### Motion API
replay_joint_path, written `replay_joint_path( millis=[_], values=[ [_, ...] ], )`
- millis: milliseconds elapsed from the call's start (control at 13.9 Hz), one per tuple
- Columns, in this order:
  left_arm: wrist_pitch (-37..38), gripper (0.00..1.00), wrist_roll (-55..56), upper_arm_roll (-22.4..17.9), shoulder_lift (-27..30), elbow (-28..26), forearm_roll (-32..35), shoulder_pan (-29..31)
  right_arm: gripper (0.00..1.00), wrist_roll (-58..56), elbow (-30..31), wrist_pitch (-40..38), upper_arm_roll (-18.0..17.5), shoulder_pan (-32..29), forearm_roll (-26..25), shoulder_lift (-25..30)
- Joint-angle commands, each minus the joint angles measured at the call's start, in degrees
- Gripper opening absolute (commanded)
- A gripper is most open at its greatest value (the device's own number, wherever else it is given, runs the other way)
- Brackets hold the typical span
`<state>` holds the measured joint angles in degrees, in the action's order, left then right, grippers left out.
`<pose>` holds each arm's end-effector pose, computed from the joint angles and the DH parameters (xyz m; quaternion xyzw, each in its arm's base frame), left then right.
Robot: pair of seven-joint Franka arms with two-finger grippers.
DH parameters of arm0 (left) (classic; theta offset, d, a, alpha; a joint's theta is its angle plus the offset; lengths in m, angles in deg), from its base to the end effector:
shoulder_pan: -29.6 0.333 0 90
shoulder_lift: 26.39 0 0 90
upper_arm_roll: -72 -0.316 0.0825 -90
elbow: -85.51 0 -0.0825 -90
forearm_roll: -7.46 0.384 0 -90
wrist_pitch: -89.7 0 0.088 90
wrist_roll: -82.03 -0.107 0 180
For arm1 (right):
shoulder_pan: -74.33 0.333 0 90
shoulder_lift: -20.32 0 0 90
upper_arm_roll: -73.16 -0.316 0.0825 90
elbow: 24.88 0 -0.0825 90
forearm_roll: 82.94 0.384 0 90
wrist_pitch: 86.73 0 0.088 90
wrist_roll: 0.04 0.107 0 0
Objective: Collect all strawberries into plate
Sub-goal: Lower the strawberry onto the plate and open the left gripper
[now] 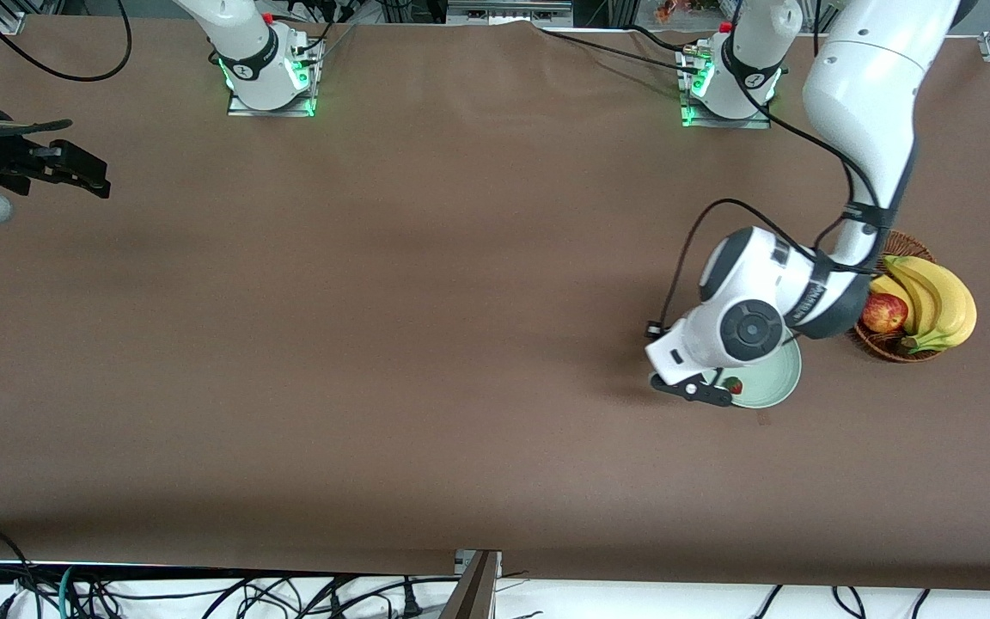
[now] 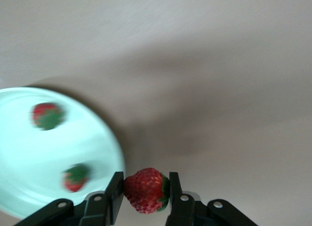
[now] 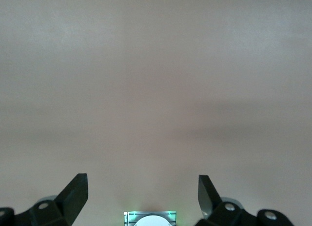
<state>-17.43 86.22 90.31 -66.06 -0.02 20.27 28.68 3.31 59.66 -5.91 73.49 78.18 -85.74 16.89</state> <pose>0.6569 -0.1767 0.2575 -0.9779 0.1568 0.1359 0.0244 0.5554 0.0284 0.6226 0.9978 -0.0009 -0.0608 0.0282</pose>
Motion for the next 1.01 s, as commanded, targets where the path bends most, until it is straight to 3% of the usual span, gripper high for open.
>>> replay_joint_path(
  millis=[0,216,288,359,431,503,934],
  values=[
    [1.1,0.14,-11.0,0.2,0.5,-1.6,1.9,2.7,1.00,-0.9,-1.4,-0.8,-0.8,-0.5,-0.3,-0.4],
    [0.8,0.17,-18.8,-0.2,-0.3,-1.5,2.9,5.9,1.00,-0.8,-1.5,-0.7,-1.0,-0.4,-0.3,-0.4],
    [0.5,0.29,-21.5,-0.2,-0.9,-1.1,2.9,6.5,1.00,-0.7,-1.5,-0.7,-1.1,-0.3,-0.2,-0.4],
    [0.4,0.58,-23.2,-0.2,-1.3,-0.9,2.9,6.9,1.00,-0.7,-1.5,-0.6,-1.2,-0.3,-0.2,-0.4],
    [0.3,0.95,-23.8,-0.2,-1.2,-0.6,2.8,6.9,1.00,-0.7,-1.5,-0.6,-1.2,-0.2,-0.2,-0.4],
    [0.4,1.00,-23.5,-0.2,-1.0,-0.4,2.9,6.4,1.00,-0.7,-1.5,-0.7,-1.2,-0.2,-0.2,-0.4],
    [1.0,1.00,-22.7,0.4,-0.6,1.8,1.4,6.1,1.00,-0.7,-1.5,-0.7,-1.1,-0.2,0.0,-0.4]
  ],
)
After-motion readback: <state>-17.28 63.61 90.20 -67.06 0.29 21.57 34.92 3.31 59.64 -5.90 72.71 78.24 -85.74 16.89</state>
